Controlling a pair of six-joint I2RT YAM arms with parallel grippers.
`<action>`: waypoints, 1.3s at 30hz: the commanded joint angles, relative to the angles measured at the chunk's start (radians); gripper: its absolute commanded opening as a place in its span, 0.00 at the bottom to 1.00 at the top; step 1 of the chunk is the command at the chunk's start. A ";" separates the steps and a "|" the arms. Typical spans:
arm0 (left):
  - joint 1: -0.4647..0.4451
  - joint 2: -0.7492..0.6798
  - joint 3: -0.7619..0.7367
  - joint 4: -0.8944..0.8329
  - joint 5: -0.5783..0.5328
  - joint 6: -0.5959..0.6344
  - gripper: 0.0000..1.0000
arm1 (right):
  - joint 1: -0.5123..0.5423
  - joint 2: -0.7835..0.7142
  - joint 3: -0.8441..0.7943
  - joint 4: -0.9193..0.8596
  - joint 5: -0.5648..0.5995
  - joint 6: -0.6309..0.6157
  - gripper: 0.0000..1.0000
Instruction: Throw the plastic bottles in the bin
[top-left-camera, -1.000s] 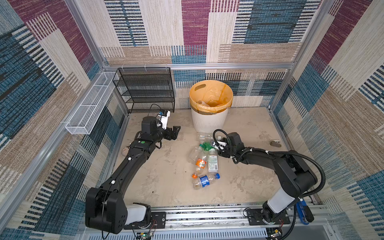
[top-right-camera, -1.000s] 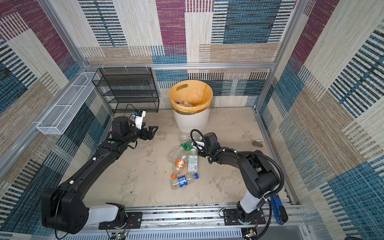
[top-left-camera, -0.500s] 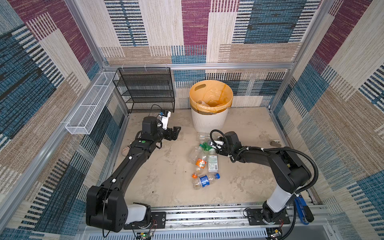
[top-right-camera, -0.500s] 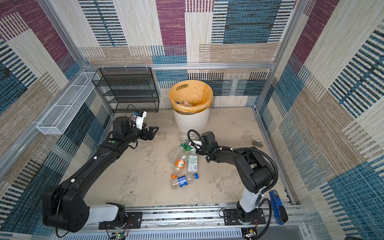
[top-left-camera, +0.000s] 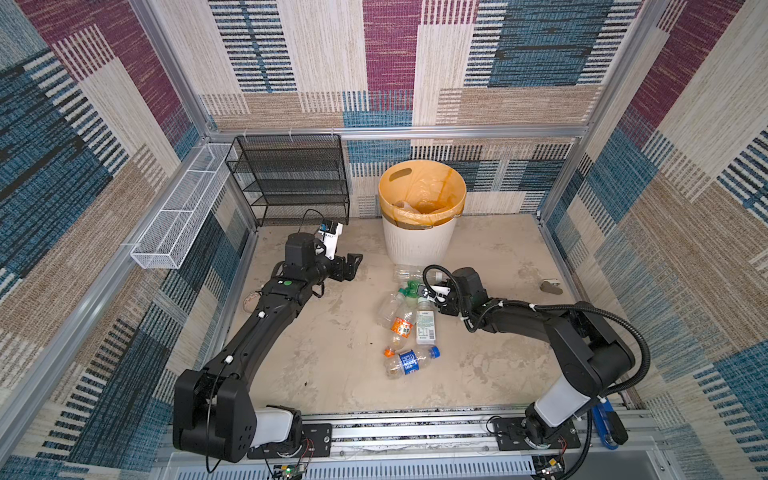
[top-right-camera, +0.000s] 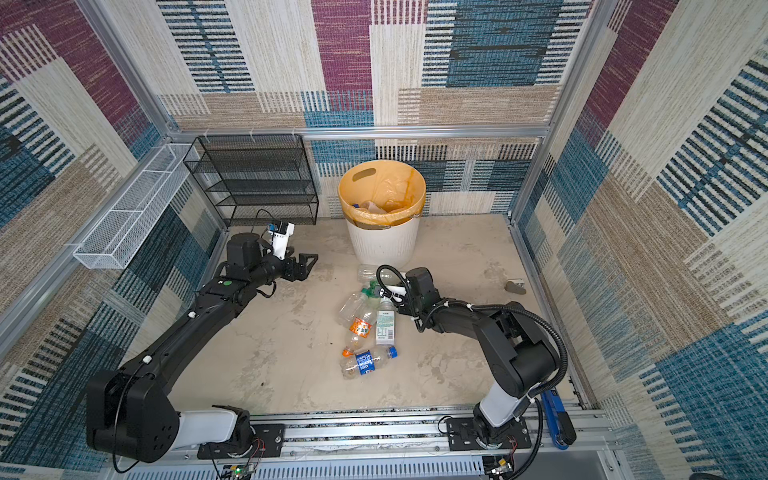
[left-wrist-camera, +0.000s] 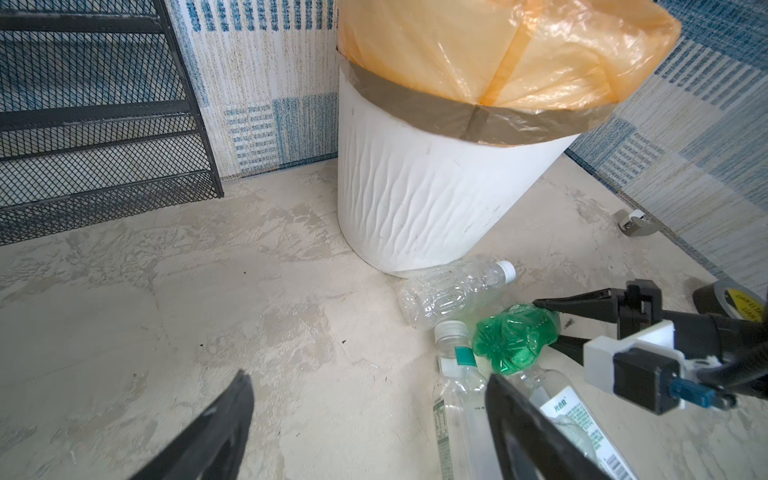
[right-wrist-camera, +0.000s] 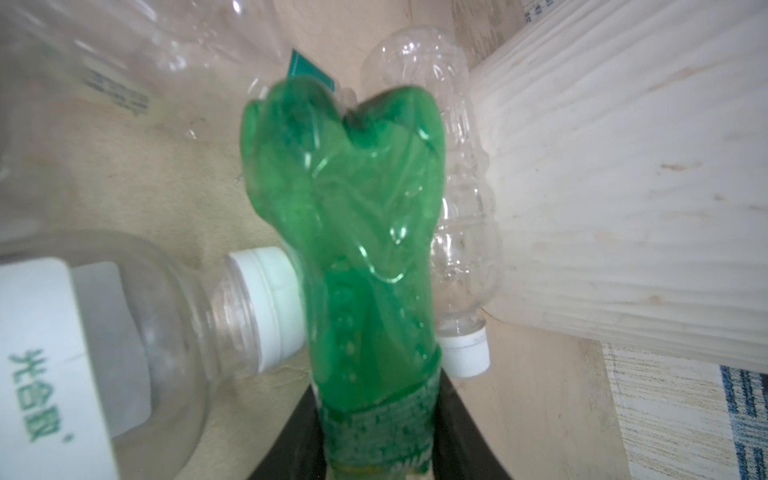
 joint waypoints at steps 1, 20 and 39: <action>0.000 -0.002 0.014 -0.002 0.022 0.003 0.88 | 0.000 -0.029 -0.014 0.047 -0.010 0.037 0.28; -0.003 -0.003 0.013 0.005 0.040 -0.008 0.87 | -0.065 -0.352 -0.176 0.202 0.050 0.484 0.27; -0.187 -0.058 0.085 -0.186 0.029 0.189 0.87 | -0.117 -0.622 -0.147 0.624 0.117 0.699 0.30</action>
